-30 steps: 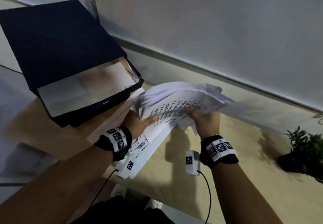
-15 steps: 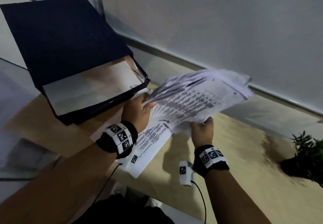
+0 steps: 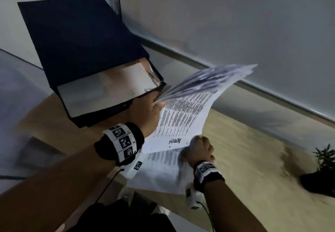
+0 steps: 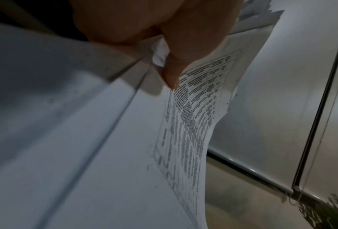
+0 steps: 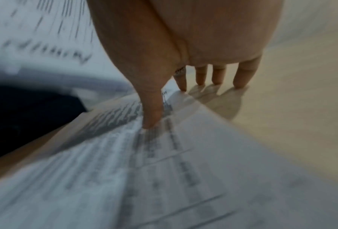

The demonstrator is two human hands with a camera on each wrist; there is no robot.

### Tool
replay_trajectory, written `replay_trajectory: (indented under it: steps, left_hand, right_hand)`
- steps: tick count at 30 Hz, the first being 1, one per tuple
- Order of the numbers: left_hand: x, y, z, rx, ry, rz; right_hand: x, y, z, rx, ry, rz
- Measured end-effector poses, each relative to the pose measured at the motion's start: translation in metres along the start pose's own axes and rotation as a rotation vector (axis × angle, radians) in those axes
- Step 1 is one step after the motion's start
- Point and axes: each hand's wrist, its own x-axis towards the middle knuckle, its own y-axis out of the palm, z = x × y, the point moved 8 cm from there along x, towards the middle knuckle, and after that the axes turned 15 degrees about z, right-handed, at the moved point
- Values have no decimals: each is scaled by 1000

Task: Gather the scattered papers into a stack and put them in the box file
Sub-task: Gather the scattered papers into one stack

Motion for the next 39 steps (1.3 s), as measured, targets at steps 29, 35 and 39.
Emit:
replay_trajectory:
  steps: [29,35,39]
  left_hand:
    - [-25,79,179,-200,-651,324]
    - [-23,78,187,-190,-700,326]
    - [-25,75,194,-186,-716,333]
  right_hand:
    - [-33,3,-31,506,223,-14]
    - [-30,-5,-32,573,191,-8]
    - [-32,-1,-27,622,211,1]
